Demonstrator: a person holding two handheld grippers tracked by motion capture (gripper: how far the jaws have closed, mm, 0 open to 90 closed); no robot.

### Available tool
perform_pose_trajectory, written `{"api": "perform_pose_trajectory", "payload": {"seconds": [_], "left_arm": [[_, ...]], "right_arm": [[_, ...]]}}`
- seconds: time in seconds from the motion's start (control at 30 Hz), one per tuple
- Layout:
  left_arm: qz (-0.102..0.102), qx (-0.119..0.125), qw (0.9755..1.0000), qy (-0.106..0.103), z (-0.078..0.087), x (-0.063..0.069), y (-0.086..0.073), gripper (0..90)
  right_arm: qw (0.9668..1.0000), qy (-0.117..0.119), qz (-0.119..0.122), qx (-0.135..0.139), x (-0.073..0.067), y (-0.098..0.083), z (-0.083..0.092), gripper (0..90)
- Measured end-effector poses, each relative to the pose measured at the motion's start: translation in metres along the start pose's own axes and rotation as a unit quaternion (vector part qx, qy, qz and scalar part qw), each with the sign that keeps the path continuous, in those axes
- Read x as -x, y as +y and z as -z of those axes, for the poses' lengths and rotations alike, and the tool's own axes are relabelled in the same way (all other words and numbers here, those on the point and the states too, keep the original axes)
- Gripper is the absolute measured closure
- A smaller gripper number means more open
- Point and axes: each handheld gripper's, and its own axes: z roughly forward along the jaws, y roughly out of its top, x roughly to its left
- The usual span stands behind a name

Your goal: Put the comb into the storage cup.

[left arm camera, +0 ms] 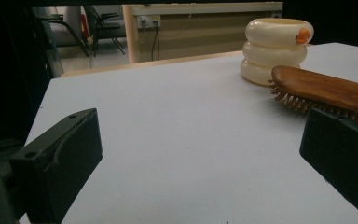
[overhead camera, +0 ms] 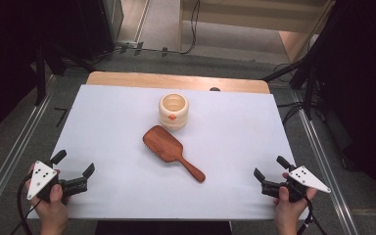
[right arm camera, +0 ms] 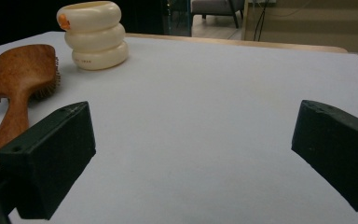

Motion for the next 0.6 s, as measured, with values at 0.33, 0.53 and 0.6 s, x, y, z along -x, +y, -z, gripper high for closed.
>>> {"api": "perform_pose_trajectory", "payload": {"seconds": [0.33,0.53,0.6], "left_arm": [[0.03,0.015,0.9994,-0.005,0.004,-0.005,-0.002,0.0],[0.019,0.011,0.9997,-0.005,0.004,-0.004,-0.001,0.0],[0.015,0.01,0.9998,-0.007,0.003,-0.003,-0.001,0.0]], "right_arm": [[0.9996,0.002,0.023,-0.019,-0.006,0.004,-0.003,0.0],[0.9985,0.008,0.041,-0.036,-0.015,0.018,-0.004,0.0],[0.9985,0.013,0.039,-0.037,-0.017,0.024,-0.003,0.0]]}}
